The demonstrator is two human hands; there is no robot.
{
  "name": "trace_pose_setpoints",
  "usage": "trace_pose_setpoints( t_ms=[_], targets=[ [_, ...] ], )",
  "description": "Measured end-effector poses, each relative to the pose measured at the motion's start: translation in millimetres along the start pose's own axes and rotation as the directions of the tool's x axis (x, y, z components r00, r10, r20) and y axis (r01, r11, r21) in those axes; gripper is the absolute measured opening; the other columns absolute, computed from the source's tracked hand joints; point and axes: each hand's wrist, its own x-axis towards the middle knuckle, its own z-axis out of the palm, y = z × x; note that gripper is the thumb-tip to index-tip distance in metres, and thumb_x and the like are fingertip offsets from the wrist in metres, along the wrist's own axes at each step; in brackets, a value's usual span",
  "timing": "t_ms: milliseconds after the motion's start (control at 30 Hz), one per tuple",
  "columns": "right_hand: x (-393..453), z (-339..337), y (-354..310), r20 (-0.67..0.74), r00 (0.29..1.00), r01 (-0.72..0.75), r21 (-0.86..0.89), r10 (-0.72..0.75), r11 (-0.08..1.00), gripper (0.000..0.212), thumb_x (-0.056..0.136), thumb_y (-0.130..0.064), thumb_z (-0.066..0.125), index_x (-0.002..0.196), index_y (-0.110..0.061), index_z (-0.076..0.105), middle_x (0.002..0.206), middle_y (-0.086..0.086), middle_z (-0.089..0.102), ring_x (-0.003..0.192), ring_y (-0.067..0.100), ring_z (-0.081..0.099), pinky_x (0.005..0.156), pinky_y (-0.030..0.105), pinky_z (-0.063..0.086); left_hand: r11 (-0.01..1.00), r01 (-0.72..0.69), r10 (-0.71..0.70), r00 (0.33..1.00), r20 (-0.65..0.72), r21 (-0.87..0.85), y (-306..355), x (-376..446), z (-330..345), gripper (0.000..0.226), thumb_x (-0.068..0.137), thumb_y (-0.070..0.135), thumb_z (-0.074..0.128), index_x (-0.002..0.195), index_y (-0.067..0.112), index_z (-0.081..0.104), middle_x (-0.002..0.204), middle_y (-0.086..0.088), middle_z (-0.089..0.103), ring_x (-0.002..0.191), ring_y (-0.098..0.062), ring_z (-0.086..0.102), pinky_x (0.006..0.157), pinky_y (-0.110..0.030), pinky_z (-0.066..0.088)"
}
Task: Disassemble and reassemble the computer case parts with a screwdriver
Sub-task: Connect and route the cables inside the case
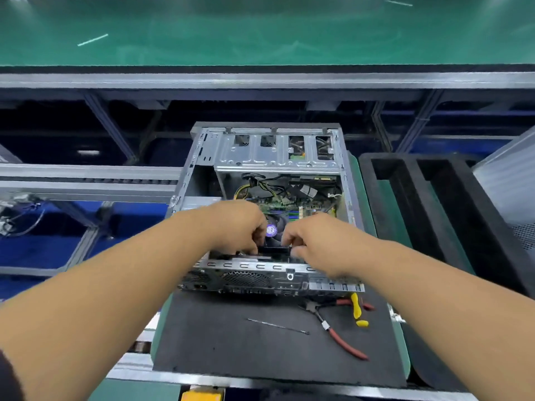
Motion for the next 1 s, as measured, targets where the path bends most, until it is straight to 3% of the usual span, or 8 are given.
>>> trace_pose_setpoints(
  t_ms=[233, 433, 500, 600, 667, 767, 833, 1000],
  targets=[
    [8, 4, 15, -0.306, 0.95, 0.104, 0.142, -0.056, 0.984, 0.009, 0.102, -0.03, 0.059, 0.105, -0.036, 0.065, 0.096, -0.015, 0.068, 0.088, 0.011, 0.06, 0.076, 0.034, 0.051, 0.985, -0.116, 0.074, 0.954, 0.29, 0.131, -2, 26, 10, 0.049, 0.09, 0.008, 0.058, 0.118, 0.046, 0.071, 0.079, 0.024, 0.057, 0.08, -0.011, 0.055, 0.058, -0.021, 0.039],
    [5, 7, 26, -0.582, 0.806, 0.273, 0.532, 0.112, 0.802, 0.012, 0.094, -0.024, 0.063, 0.097, -0.035, 0.064, 0.078, -0.015, 0.065, 0.07, 0.012, 0.062, 0.061, 0.018, 0.047, 0.982, -0.171, 0.121, 0.893, 0.433, 0.078, 4, 34, 7, 0.062, 0.093, 0.009, 0.054, 0.131, 0.058, 0.059, 0.112, 0.016, 0.063, 0.091, -0.017, 0.054, 0.086, -0.029, 0.051],
    [7, 6, 28, -0.616, 0.775, 0.322, 0.575, 0.14, 0.752, 0.013, 0.094, -0.021, 0.063, 0.096, -0.033, 0.065, 0.077, -0.01, 0.065, 0.068, 0.016, 0.062, 0.06, 0.019, 0.048, 0.986, -0.163, 0.155, 0.895, 0.418, -0.018, 9, 36, 5, 0.046, 0.095, 0.023, 0.064, 0.129, 0.054, 0.063, 0.118, 0.021, 0.068, 0.097, -0.012, 0.059, 0.089, -0.025, 0.049],
    [8, 5, 30, -0.617, 0.76, 0.37, 0.671, 0.206, 0.643, 0.009, 0.093, -0.024, 0.063, 0.096, -0.032, 0.066, 0.077, -0.001, 0.067, 0.069, 0.023, 0.064, 0.064, 0.044, 0.056, 0.972, -0.202, 0.229, 0.932, 0.28, -0.123, 22, 44, -1, 0.033, 0.092, 0.034, 0.071, 0.122, 0.048, 0.069, 0.111, 0.024, 0.072, 0.096, -0.004, 0.064, 0.089, -0.026, 0.052],
    [7, 4, 31, -0.615, 0.748, 0.392, 0.713, 0.25, 0.581, 0.007, 0.092, -0.028, 0.061, 0.095, -0.033, 0.066, 0.077, 0.003, 0.068, 0.07, 0.029, 0.065, 0.062, 0.053, 0.056, 0.949, -0.314, 0.315, 0.936, 0.155, -0.031, 34, 49, -3, 0.035, 0.089, 0.031, 0.072, 0.121, 0.044, 0.068, 0.108, 0.02, 0.073, 0.096, -0.008, 0.066, 0.082, -0.029, 0.054],
    [5, 2, 31, -0.622, 0.738, 0.404, 0.719, 0.263, 0.565, 0.009, 0.092, -0.026, 0.061, 0.095, -0.033, 0.065, 0.076, 0.003, 0.069, 0.065, 0.024, 0.067, 0.06, 0.049, 0.058, 0.81, -0.532, 0.547, 0.837, 0.012, 0.247, 50, 61, 6, 0.031, 0.088, 0.023, 0.061, 0.113, 0.038, 0.069, 0.107, 0.005, 0.068, 0.104, -0.021, 0.054, 0.079, -0.036, 0.046],
    [5, 2, 32, -0.62, 0.738, 0.404, 0.722, 0.267, 0.562, 0.01, 0.093, -0.022, 0.061, 0.096, -0.029, 0.066, 0.075, 0.002, 0.069, 0.065, 0.022, 0.068, 0.06, 0.045, 0.058, 0.749, -0.547, 0.571, 0.819, 0.053, 0.374, 54, 70, 13, 0.027, 0.091, 0.022, 0.055, 0.11, 0.038, 0.066, 0.114, 0.002, 0.06, 0.111, -0.024, 0.041, 0.089, -0.042, 0.037],
    [5, 1, 32, -0.6, 0.741, 0.4, 0.755, 0.302, 0.519, 0.011, 0.093, -0.013, 0.061, 0.096, -0.023, 0.067, 0.077, 0.002, 0.07, 0.066, 0.021, 0.069, 0.061, 0.043, 0.059, 0.663, -0.6, 0.583, 0.789, 0.194, 0.448, 54, 82, 27, 0.022, 0.086, 0.023, 0.056, 0.096, 0.034, 0.073, 0.108, 0.008, 0.063, 0.118, -0.025, 0.043, 0.1, -0.062, 0.038]
  ],
)
